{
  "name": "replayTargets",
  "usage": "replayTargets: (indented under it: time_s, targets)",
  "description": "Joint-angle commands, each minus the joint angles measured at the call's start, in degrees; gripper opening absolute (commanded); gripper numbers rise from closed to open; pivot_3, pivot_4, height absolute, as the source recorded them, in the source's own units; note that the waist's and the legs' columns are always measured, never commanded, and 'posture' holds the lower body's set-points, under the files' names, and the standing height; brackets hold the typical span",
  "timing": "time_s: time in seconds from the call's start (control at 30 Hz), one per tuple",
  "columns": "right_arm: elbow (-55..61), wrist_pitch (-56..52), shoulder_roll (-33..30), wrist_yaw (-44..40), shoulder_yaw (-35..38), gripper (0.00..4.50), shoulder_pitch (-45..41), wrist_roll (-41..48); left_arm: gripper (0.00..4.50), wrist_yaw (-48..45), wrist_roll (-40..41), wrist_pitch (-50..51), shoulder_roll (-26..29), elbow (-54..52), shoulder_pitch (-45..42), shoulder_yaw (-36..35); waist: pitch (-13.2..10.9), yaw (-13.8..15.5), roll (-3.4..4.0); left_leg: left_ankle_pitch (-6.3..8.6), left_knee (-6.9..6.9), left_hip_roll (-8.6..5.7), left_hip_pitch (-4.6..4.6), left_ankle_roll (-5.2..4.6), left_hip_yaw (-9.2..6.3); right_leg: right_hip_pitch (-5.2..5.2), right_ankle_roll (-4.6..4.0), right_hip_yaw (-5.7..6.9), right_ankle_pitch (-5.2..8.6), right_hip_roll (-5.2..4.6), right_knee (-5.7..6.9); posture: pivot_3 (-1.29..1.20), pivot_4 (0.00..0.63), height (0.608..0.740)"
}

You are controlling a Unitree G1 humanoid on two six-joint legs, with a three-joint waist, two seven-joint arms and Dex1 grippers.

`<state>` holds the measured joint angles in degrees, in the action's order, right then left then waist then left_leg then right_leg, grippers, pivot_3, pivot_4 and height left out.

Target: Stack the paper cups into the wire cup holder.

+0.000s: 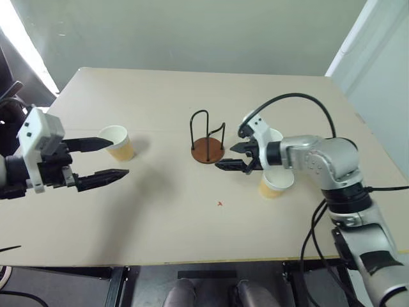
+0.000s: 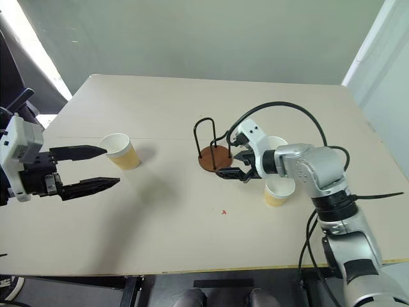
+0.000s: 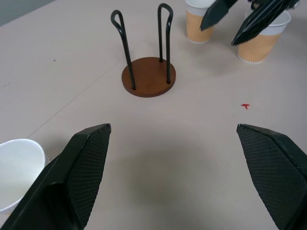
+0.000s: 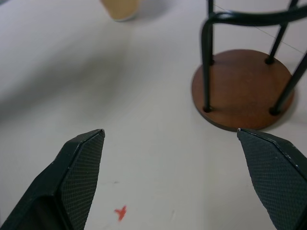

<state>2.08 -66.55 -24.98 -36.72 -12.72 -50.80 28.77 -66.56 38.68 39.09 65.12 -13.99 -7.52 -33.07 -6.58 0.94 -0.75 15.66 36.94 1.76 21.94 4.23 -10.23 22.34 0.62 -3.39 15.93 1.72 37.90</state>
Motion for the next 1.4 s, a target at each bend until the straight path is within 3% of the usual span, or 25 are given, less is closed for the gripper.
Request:
replayTargets:
  time_s: [0.03,0.3,0.87,1.0,1.27,1.4]
  targets:
    - [-3.68,2.84,2.92,3.16,1.17,4.50,-2.06,-2.91,4.49,1.10,0.96,0.69,0.06,-2.58,0.65,-3.59,0.00,0.02,0.00,0.00,0.00,0.00,0.00,0.00,0.00,0.00,0.00,0.00,0.00,0.00,0.01,0.00,0.150,0.740]
    - [-13.43,10.60,10.23,8.55,3.79,4.50,-4.75,-7.81,4.49,2.34,1.63,1.92,-0.45,-4.74,3.14,-6.48,0.00,0.06,0.01,0.01,-0.02,0.00,0.02,0.05,-0.01,0.07,-0.03,0.01,-0.01,0.00,0.03,0.00,0.150,0.740]
    - [-19.88,17.40,16.99,9.70,6.25,4.50,-9.65,-10.74,4.49,4.03,2.57,2.73,-0.98,-6.02,5.10,-8.84,0.00,0.09,0.00,-0.01,-0.16,0.02,0.06,0.35,-0.01,0.17,-0.14,0.03,-0.03,0.01,0.02,0.00,0.150,0.740]
    - [-20.31,18.00,17.79,9.91,6.35,3.21,-9.67,-11.48,4.50,4.21,2.65,2.61,-1.03,-5.98,5.34,-8.94,0.00,0.08,0.01,-0.04,-0.24,0.03,0.05,0.40,-0.01,0.19,-0.16,0.03,-0.03,0.01,0.02,0.00,0.150,0.740]
    - [-20.55,18.65,17.71,9.19,6.15,0.17,-9.44,-12.63,4.50,4.06,2.41,2.04,-0.57,-5.13,5.03,-8.73,0.00,0.08,0.01,-0.09,-0.34,0.04,0.05,0.49,-0.01,0.23,-0.20,0.04,-0.05,0.01,0.02,0.00,0.150,0.740]
    - [-19.60,18.15,16.95,8.00,5.74,0.04,-8.61,-12.69,4.50,3.97,2.36,1.83,-0.33,-4.78,4.72,-8.49,0.01,0.08,-0.01,-0.10,-0.35,0.05,0.05,0.52,-0.01,0.23,-0.21,0.04,-0.05,0.01,0.02,0.00,0.150,0.740]
